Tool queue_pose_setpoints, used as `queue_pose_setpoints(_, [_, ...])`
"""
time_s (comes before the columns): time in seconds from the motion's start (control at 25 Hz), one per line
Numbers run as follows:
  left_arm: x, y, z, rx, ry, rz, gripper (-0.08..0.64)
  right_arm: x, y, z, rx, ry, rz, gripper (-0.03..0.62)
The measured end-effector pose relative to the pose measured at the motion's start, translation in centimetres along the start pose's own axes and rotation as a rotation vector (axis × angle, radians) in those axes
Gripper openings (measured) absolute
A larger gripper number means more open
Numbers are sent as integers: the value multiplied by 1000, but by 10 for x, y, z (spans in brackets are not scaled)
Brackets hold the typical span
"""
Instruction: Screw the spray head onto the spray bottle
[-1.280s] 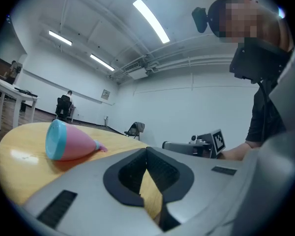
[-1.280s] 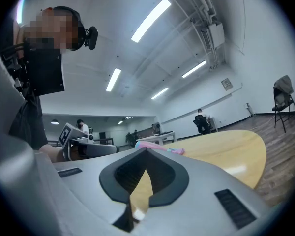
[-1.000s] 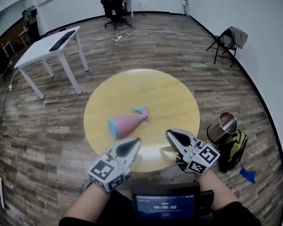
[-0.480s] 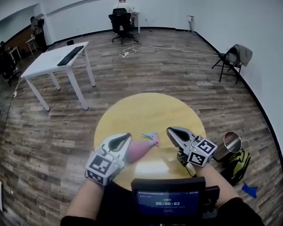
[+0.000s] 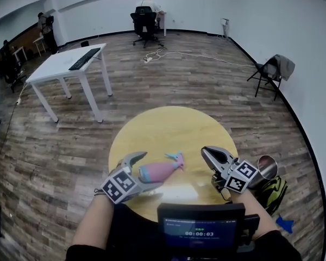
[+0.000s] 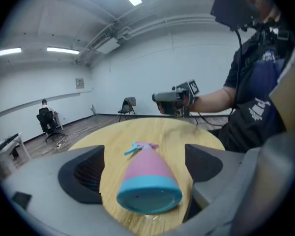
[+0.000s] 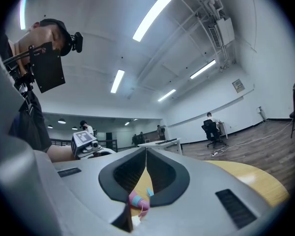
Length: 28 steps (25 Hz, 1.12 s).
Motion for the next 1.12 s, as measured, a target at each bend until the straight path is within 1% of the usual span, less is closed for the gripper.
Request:
queue_pose_setpoints(0.12, [9, -21, -20, -99, -10, -64, 518, 2, 3, 4, 5, -14, -1, 40])
queue_pose_setpoints(0.24, [7, -45, -37, -205, 40, -108, 518, 0, 2, 4, 0, -17, 2, 40])
queue_pose_setpoints(0.32, [4, -56, -46, -232, 66, -125, 522, -1, 1, 4, -4, -20, 3, 40])
queue_pose_setpoints(0.44, [-1, -60, -51, -201, 55, -80, 511, 1, -1, 4, -11, -26, 1, 40])
queue_pose_setpoints(0.52, [-5, -56, -49, -168, 45, -48, 508, 1, -1, 2, -18, -23, 3, 40])
queue_pose_setpoints(0.56, [-8, -49, -45, -127, 47, -37, 508, 1, -1, 1, -21, -20, 0, 40])
queue_pose_setpoints(0.6, [-11, -37, -38, -65, 59, -36, 508, 2, -1, 0, -24, -16, -11, 40])
queue_pose_setpoints(0.64, [-15, -22, -29, 9, 82, -57, 508, 3, 0, -1, -26, -8, -37, 44])
queue_pose_setpoints(0.68, [-20, -6, -19, 75, 119, -104, 508, 5, 0, -2, -22, 8, -83, 54])
queue_pose_setpoints(0.72, [-24, 8, -8, 123, 165, -175, 508, 7, 1, -4, -10, 38, -152, 81])
queue_pose_setpoints(0.76, [-28, 21, 1, 154, 211, -260, 508, 9, 3, -6, 13, 80, -241, 134])
queue_pose_setpoints(0.8, [-29, 31, 9, 174, 247, -349, 508, 10, 6, -9, 47, 130, -338, 163])
queue_pose_setpoints(0.84, [-28, 41, 15, 189, 269, -432, 508, 11, 11, -12, 83, 180, -428, 220])
queue_pose_setpoints(0.88, [-25, 49, 19, 201, 281, -507, 508, 11, 16, -15, 112, 223, -493, 283])
queue_pose_setpoints(0.92, [-19, 57, 23, 208, 286, -570, 508, 9, 20, -19, 126, 255, -523, 310])
queue_pose_setpoints(0.96, [-13, 65, 26, 212, 286, -620, 508, 6, 25, -22, 123, 278, -525, 311])
queue_pose_setpoints(1.04, [1, 72, 30, 217, 280, -709, 508, -3, 29, -29, 82, 318, -480, 311])
queue_pose_setpoints(1.08, [6, 73, 30, 217, 276, -744, 508, -9, 30, -30, 56, 343, -450, 295])
queue_pose_setpoints(1.12, [11, 72, 30, 217, 271, -764, 508, -16, 32, -30, 40, 375, -427, 223])
Point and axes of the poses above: the fingertips, and each gripper's own axes: z backward along the fingers, x to its right, y out of its top, the point moved 4 cm from there along z, backward along the fingers, and after that the axes turned 9 degrees about y, right-handed, at the moved point
